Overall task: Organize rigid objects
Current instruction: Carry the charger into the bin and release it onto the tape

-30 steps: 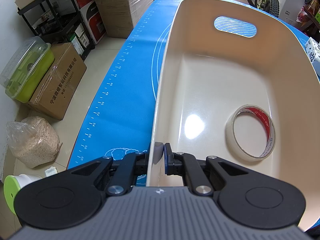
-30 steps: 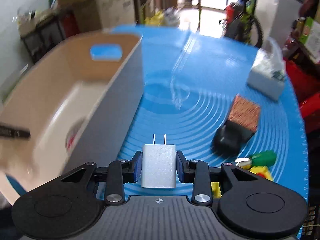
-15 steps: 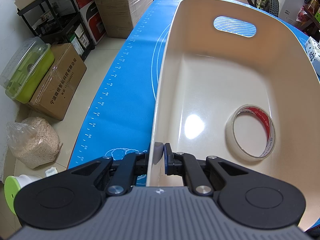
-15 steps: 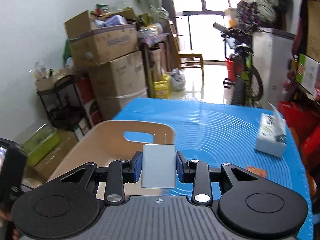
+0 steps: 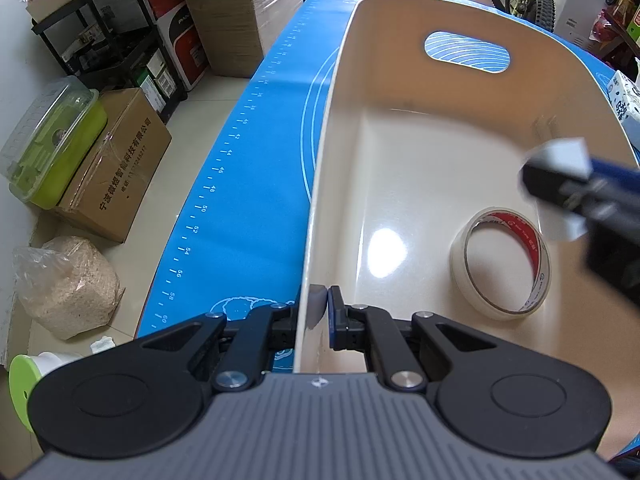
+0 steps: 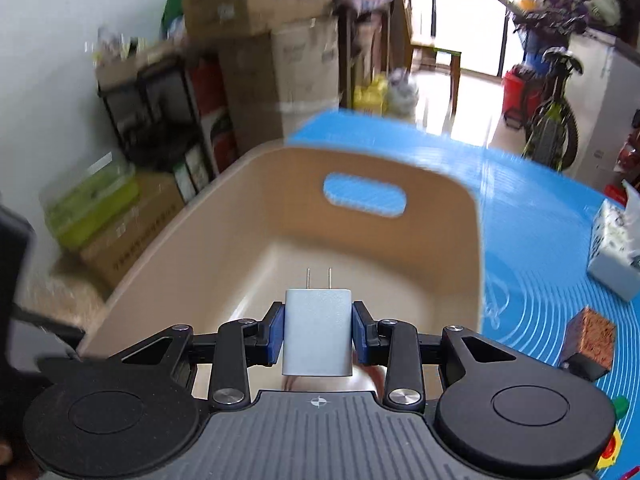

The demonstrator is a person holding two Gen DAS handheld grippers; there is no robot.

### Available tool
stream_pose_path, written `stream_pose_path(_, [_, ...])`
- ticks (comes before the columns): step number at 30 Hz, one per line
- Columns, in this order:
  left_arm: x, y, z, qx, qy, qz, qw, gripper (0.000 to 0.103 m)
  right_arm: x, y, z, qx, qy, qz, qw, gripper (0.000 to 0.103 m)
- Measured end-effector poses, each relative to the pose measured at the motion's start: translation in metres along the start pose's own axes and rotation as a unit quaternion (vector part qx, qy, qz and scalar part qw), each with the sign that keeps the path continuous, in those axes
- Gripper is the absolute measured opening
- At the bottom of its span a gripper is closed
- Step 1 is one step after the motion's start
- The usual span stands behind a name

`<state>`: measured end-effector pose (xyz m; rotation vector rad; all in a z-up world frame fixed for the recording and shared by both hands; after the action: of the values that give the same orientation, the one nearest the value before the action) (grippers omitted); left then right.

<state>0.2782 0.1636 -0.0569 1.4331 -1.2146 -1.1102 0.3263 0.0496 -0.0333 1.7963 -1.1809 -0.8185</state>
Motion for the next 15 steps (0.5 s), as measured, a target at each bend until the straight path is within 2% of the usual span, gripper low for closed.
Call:
stream_pose_path(7, [0.003,-0.001,-0.001,0.001,-0.001,-0.002,1.0000,0.010,-0.004,-0.034,0.007,-0.094,0.009,0.013,0.995,0.042])
stream_pose_path(11, [0.003,0.000,0.000,0.002,-0.002,-0.003,1.0000,0.010,-0.004,-0.038,0.011,-0.121,0.019,0.018,0.992,0.043])
stream_pose_path(15, [0.003,0.000,0.000,0.002,-0.002,-0.004,1.0000,0.010,-0.005,-0.037,0.012,-0.122,0.020,0.018,0.992,0.048])
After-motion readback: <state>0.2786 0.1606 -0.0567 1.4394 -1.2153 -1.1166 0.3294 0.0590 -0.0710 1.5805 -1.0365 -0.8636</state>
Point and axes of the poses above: each gripper's, at about its wrist camera, not at the fingertips, and y roughly against the way its jaws point, x to its right, z to its underside, the point moved 2 cm from there along -y, roughly the way its jaws point, and after that the axes turned 14 degrees about -x, right-handed, at the moved point
